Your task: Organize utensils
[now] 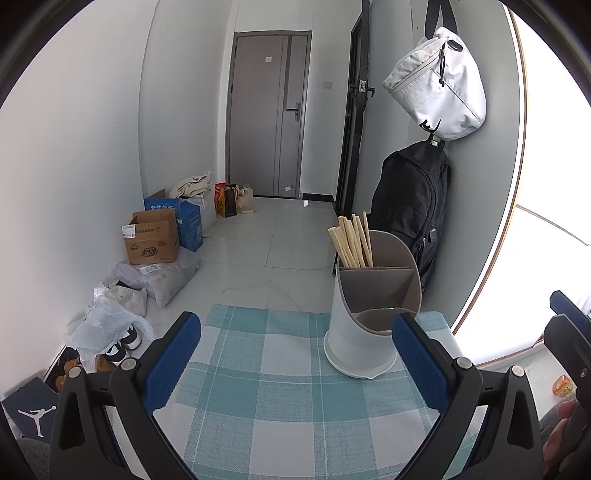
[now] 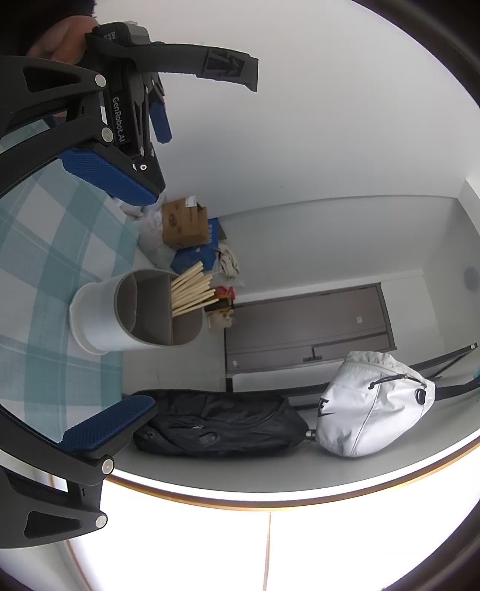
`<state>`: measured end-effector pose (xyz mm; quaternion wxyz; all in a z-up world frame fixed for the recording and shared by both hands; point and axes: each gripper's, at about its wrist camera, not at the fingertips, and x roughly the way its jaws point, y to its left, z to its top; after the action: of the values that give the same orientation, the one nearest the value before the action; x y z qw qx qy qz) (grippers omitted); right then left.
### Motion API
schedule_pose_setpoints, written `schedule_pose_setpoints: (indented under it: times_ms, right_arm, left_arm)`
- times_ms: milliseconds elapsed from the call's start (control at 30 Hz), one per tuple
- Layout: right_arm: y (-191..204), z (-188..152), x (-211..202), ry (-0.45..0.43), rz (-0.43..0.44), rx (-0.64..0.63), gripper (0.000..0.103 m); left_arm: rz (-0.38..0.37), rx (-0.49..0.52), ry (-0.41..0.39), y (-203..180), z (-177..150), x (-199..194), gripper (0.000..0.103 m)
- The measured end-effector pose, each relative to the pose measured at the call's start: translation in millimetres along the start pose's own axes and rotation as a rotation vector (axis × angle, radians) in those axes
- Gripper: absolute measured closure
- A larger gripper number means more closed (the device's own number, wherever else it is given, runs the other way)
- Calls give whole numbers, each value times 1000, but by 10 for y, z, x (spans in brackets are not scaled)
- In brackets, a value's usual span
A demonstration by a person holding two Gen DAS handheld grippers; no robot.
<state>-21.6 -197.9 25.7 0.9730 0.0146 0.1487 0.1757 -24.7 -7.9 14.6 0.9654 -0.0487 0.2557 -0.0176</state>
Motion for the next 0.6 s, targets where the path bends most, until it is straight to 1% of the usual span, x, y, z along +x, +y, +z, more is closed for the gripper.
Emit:
schedule_pose_setpoints:
  times_ms: [600]
  right_arm:
    - [17, -5, -9, -5, 3, -7, 0]
  left_arm:
    - [-4, -4, 15, 1, -11, 16, 2]
